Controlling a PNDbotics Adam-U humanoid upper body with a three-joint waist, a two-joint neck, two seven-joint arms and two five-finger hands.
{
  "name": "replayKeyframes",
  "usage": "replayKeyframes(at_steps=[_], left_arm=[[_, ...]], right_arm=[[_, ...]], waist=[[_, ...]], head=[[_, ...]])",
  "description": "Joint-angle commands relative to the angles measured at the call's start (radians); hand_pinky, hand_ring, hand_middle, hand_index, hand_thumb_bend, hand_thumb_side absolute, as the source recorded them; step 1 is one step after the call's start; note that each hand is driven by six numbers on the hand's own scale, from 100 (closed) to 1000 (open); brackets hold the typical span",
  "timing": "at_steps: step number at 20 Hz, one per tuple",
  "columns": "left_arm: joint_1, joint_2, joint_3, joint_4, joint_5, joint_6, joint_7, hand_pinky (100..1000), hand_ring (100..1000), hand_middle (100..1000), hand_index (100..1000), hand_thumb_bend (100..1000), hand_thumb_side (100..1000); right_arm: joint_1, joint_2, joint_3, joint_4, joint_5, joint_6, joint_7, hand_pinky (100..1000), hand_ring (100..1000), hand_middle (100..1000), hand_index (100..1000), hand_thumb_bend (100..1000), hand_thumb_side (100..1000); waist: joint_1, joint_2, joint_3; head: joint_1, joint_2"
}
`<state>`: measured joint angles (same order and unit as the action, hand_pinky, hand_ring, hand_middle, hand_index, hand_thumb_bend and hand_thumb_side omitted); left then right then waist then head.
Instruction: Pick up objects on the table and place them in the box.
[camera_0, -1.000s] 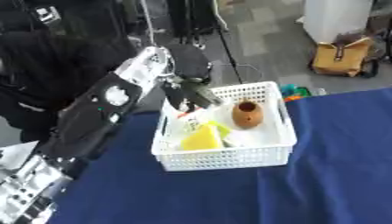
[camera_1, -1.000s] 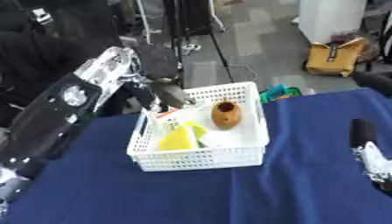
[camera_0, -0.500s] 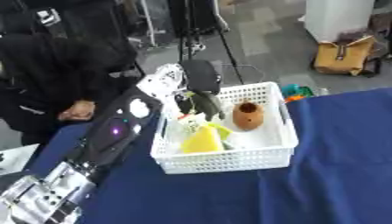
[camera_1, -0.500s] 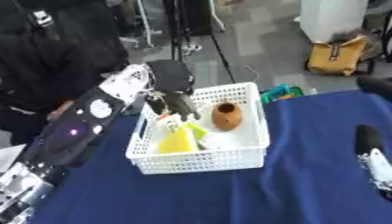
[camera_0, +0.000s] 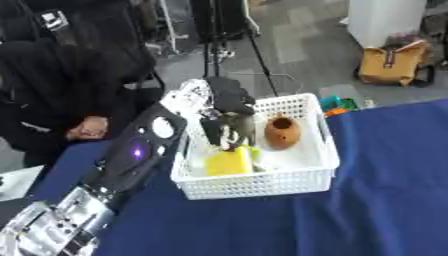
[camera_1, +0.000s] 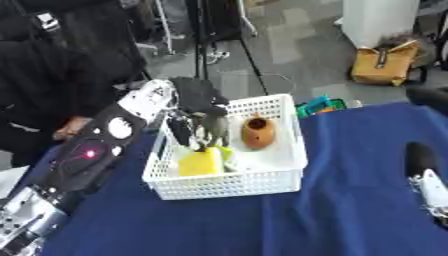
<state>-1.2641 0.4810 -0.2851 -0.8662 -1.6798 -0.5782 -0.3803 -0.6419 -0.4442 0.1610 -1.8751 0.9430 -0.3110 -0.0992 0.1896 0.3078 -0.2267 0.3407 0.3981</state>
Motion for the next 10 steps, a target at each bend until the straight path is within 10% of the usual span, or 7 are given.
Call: replayKeyframes(at_steps=[1,10], left_arm=[[-0.027,0.019,0.01,-0.023,0.003,0.006,-0.011,1000,1000,1000,1000,518,945],[-0.032,0.026,0.013,-0.045,0.012,0.014,0.008,1000,1000,1000,1000,390,775]], right_arm=[[-0.016,-0.007,-0.003,-0.014,-0.009,-0.005,0.001,709,759,728,932,100,1000],[-0.018,-0.004,-0.002,-0.007,-0.009,-0.008,-0.003,710,762,731,932,100,1000]], waist=[[-0.01,-0.02,0.002],[-0.016,-0.03,0.011]], head=[[0.002,-0.005],[-0.003,0.002]])
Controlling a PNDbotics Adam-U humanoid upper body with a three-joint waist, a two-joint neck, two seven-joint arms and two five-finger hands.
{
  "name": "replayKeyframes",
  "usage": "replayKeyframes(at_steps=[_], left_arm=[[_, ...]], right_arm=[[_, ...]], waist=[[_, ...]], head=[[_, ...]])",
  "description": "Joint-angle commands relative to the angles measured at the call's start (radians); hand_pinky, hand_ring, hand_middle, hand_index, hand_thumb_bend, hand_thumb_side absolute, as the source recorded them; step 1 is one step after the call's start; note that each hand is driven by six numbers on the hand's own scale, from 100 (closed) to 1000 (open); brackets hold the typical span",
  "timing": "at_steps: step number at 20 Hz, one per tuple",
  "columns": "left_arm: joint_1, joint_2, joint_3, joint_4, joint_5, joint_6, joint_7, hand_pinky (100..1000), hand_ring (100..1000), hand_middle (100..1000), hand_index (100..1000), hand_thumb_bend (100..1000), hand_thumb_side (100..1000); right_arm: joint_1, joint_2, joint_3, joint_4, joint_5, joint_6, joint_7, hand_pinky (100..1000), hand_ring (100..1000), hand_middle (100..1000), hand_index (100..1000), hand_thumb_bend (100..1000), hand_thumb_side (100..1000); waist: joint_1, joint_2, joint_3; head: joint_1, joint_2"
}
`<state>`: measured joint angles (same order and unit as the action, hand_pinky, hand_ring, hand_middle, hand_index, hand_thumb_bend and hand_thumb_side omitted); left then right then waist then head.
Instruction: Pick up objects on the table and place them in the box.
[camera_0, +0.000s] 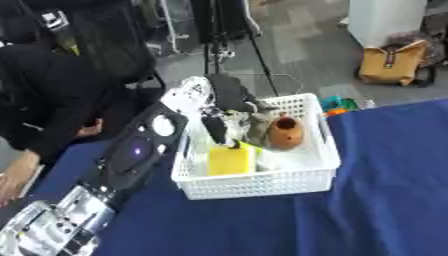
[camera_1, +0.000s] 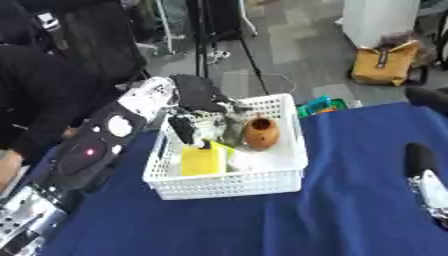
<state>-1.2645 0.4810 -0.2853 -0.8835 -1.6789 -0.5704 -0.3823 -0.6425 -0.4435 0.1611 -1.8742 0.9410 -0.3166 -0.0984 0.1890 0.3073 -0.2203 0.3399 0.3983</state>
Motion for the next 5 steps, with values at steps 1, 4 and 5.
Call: replayKeyframes(at_steps=[1,4,5], left_arm=[[-0.034,0.031,0.015,-0.039,0.026,0.011,0.016,1000,1000,1000,1000,390,775],[-0.034,0.059,0.019,-0.101,0.111,0.024,0.033,1000,1000,1000,1000,265,654],[-0.029,0.079,0.017,-0.146,0.152,0.026,0.037,1000,1000,1000,1000,265,654]], right_arm=[[-0.016,-0.005,-0.002,-0.007,-0.007,-0.002,-0.006,710,762,731,932,100,1000],[-0.006,-0.007,-0.004,-0.003,-0.006,0.001,-0.01,711,762,731,932,100,1000],[0.0,-0.01,-0.006,0.0,-0.005,0.002,-0.011,711,762,731,932,100,1000]], waist=[[-0.018,-0.032,0.008],[-0.024,-0.045,0.025],[-0.027,-0.051,0.033]], head=[[-0.005,0.005],[-0.023,0.014],[-0.031,0.019]])
